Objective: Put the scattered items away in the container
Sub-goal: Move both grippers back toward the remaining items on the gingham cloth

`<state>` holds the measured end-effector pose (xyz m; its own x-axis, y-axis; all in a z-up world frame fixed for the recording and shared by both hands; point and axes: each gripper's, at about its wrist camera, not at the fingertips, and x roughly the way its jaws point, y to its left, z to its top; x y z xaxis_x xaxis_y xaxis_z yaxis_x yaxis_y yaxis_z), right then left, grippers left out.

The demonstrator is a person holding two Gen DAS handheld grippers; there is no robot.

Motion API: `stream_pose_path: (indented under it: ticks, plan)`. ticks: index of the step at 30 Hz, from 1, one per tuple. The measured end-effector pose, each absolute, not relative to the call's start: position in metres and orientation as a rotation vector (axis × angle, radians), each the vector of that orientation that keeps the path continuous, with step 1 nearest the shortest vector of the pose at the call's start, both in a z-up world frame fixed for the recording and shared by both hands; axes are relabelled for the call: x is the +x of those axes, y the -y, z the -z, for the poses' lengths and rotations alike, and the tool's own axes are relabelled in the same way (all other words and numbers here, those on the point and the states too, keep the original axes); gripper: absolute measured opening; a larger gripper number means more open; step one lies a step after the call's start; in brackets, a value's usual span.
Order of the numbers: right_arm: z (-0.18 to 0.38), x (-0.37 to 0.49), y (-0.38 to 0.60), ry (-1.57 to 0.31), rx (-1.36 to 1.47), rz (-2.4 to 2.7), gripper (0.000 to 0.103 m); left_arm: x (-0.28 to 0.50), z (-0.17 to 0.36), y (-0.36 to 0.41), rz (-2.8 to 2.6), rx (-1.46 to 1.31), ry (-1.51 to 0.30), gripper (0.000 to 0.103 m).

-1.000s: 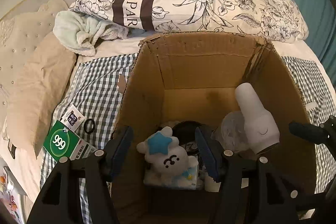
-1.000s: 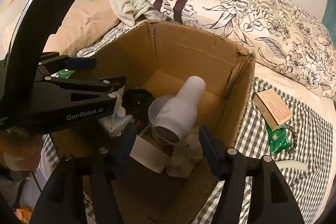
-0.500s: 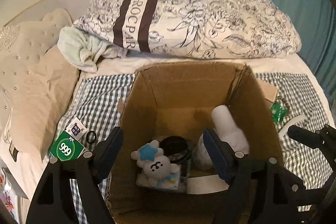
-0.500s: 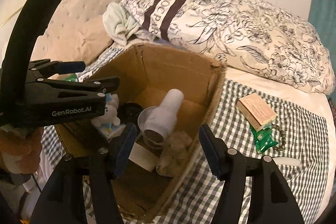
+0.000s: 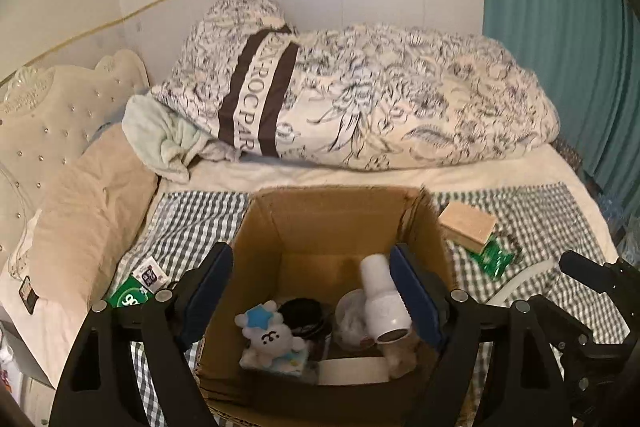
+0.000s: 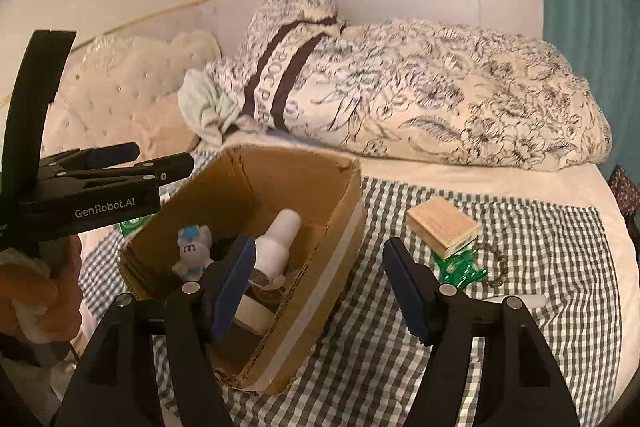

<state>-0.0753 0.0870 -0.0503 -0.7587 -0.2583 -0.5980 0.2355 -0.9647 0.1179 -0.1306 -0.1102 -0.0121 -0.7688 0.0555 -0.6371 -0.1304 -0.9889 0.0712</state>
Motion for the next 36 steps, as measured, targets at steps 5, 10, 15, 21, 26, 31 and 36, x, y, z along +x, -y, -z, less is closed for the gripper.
stream_pose_path:
  ticks: [5,10,15,21,26,31,36]
  plan:
    - [0.034,-0.061,-0.107,0.113,0.828,2.763,0.077,-0.121,0.001,0.096,-2.871,-0.962,-0.192,0.095]
    - [0.023,-0.046,-0.126,0.143,0.763,2.800,0.080,-0.112,-0.011,0.082,-2.870,-0.904,-0.159,0.097]
    - [0.015,-0.029,-0.151,0.183,0.698,2.844,0.090,-0.099,-0.025,0.062,-2.879,-0.808,-0.130,0.103]
    - [0.005,-0.012,-0.188,0.257,0.639,2.915,0.103,-0.086,-0.036,0.030,-2.865,-0.733,-0.165,0.103]
    - [-0.001,-0.001,-0.219,0.318,0.620,2.977,0.103,-0.080,-0.037,0.005,-2.844,-0.713,-0.188,0.103]
    - [-0.002,0.007,-0.242,0.314,0.624,3.022,0.103,-0.075,-0.036,-0.017,-2.827,-0.719,-0.203,0.103]
    - [-0.002,0.011,-0.254,0.288,0.631,3.028,0.103,-0.069,-0.036,-0.032,-2.829,-0.693,-0.210,0.103]
